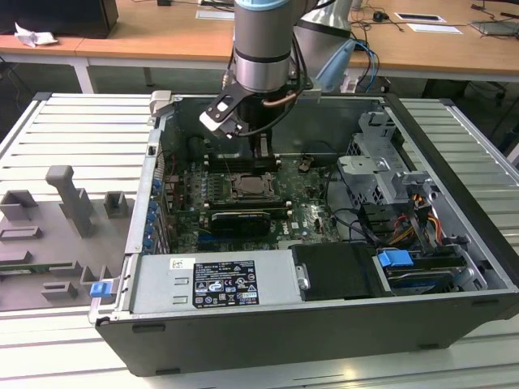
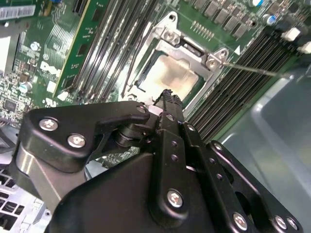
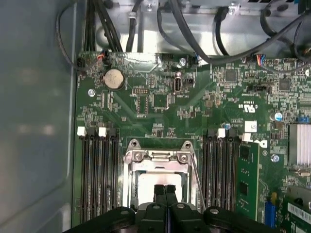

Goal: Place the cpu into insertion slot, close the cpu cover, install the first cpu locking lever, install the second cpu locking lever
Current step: 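Close the cpu cover, then install the first cpu locking lever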

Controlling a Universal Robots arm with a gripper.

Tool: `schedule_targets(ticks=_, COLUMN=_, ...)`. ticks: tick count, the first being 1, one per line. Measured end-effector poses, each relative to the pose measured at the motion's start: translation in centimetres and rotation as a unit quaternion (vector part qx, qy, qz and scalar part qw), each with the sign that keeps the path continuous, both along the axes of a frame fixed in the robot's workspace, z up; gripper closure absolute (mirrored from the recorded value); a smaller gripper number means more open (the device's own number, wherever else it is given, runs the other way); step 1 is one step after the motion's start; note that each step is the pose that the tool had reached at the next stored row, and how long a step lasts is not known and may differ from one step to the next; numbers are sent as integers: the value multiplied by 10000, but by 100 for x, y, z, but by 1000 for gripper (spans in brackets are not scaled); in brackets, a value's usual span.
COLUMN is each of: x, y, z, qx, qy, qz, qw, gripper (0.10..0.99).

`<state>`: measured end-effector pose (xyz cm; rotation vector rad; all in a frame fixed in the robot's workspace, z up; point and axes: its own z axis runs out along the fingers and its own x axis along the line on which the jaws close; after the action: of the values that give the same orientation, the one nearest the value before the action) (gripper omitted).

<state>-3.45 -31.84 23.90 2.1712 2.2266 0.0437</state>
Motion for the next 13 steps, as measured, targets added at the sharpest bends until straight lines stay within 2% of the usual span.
schedule_targets(ticks=7, x=-136, y=0, z=-4, qx=0, qy=0, qz=1, qw=10000, gripper=980)
schedule_targets(ticks=13, x=-147, y=1, z=12, qx=-13, qy=0, qz=1, qw=10000, gripper=980)
